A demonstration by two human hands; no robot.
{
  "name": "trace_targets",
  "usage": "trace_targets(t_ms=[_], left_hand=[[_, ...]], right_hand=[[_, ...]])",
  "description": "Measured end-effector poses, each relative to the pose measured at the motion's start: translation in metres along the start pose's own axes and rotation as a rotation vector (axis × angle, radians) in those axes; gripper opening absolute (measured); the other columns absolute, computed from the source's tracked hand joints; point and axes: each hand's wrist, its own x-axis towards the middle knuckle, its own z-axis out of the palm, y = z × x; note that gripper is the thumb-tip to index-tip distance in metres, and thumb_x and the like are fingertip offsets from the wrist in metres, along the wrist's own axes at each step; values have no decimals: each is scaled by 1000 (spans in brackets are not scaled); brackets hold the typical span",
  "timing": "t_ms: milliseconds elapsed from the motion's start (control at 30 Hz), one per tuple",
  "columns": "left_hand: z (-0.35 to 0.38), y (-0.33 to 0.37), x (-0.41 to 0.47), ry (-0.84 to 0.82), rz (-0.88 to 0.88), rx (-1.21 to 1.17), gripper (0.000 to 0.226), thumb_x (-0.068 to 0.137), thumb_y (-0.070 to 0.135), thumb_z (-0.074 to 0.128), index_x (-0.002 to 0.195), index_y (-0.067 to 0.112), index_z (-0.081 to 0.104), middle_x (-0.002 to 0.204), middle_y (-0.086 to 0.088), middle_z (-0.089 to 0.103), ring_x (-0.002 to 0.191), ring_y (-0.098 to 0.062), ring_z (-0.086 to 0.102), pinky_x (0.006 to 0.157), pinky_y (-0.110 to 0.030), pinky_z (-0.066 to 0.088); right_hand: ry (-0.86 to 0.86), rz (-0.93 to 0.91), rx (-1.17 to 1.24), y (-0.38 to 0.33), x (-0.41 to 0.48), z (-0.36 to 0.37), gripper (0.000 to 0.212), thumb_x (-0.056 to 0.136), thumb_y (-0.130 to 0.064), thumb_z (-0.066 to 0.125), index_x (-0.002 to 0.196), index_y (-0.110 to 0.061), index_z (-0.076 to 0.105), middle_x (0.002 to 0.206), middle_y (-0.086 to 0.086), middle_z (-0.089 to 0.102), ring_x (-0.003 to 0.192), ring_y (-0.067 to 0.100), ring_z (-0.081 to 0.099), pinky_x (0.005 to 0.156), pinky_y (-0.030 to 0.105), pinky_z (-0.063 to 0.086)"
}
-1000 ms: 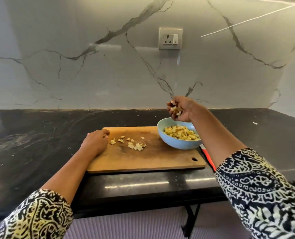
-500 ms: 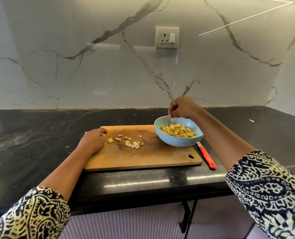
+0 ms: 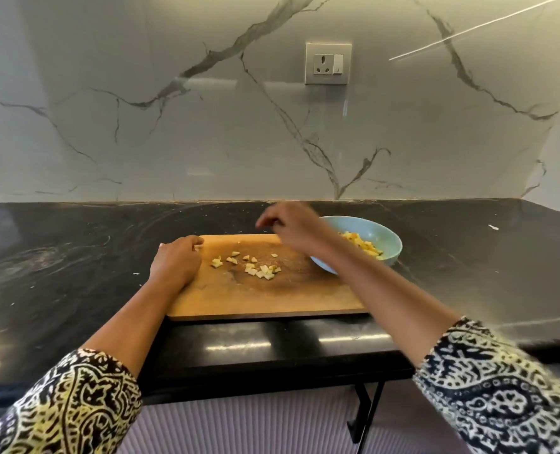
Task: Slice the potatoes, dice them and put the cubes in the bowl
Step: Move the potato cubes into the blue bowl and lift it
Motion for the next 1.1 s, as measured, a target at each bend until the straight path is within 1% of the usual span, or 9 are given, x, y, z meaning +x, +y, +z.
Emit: trace_targets(t_ms=[100, 200, 267, 400, 567, 767, 900, 1000, 1100], left_hand=[[-1, -3, 0, 68, 3, 41, 39, 98, 10, 37, 132, 19, 53, 123, -12, 62, 106, -28, 59, 118, -49, 13], [0, -5, 2, 46, 15, 78, 40, 97, 11, 38, 134, 19, 51, 130, -12, 58, 119, -30, 53, 118, -46, 2], [-1, -7, 3, 34, 12, 75, 39, 98, 13, 38, 135, 19, 50, 131, -11, 58, 122, -29, 50, 117, -46, 3], [2, -6, 6, -37, 61, 85, 40, 98, 16, 39, 138, 20, 46, 138, -10, 52, 129, -28, 44, 117, -46, 9], [6, 5, 2, -131, 129, 66, 39, 101, 22, 40, 140, 19, 42, 143, -7, 45, 129, -23, 43, 107, -40, 34], [9, 11, 3, -251, 240, 113, 43, 102, 27, 36, 145, 19, 36, 150, -4, 37, 136, -21, 35, 114, -40, 28], [7, 12, 1, -252, 242, 123, 44, 103, 26, 36, 145, 18, 35, 151, -4, 35, 137, -21, 33, 115, -39, 26], [6, 14, 0, -256, 232, 123, 43, 103, 27, 36, 145, 19, 35, 151, -4, 35, 137, -21, 33, 114, -38, 26], [5, 15, 0, -260, 216, 118, 44, 102, 26, 37, 145, 19, 35, 151, -4, 35, 137, -21, 34, 114, -38, 26]], right_hand=[[-216, -29, 50, -25, 16, 50, 30, 98, -13, 47, 125, -14, 60, 128, 6, 58, 106, 14, 55, 85, 23, 40], [-277, -47, -20, -28, 31, 88, 36, 96, -23, 51, 131, -15, 54, 129, 6, 54, 107, 18, 54, 84, 25, 43], [-192, -97, -75, -26, 35, 98, 28, 95, -19, 53, 121, -13, 58, 117, 6, 58, 99, 17, 55, 75, 23, 42], [-79, -150, -189, -15, 32, 89, 14, 94, -16, 53, 103, -11, 63, 100, 5, 61, 85, 14, 56, 68, 22, 44], [-140, -28, -170, 17, 13, 66, 17, 97, -19, 49, 107, -11, 61, 107, 6, 59, 89, 15, 53, 69, 21, 36], [-373, -71, -244, 15, -12, 44, 37, 97, -32, 50, 133, -23, 52, 127, 4, 54, 116, 20, 48, 97, 39, 41], [-256, -44, -277, 6, -12, 50, 31, 92, -12, 56, 121, -23, 62, 119, 3, 61, 107, 21, 56, 89, 37, 49], [-212, 8, -254, -6, 0, 51, 15, 88, -13, 64, 101, -14, 69, 102, 7, 67, 92, 19, 60, 73, 27, 47], [-248, 94, -281, -16, 17, 49, 15, 88, -11, 64, 101, -6, 68, 96, 9, 66, 89, 21, 64, 76, 26, 50]])
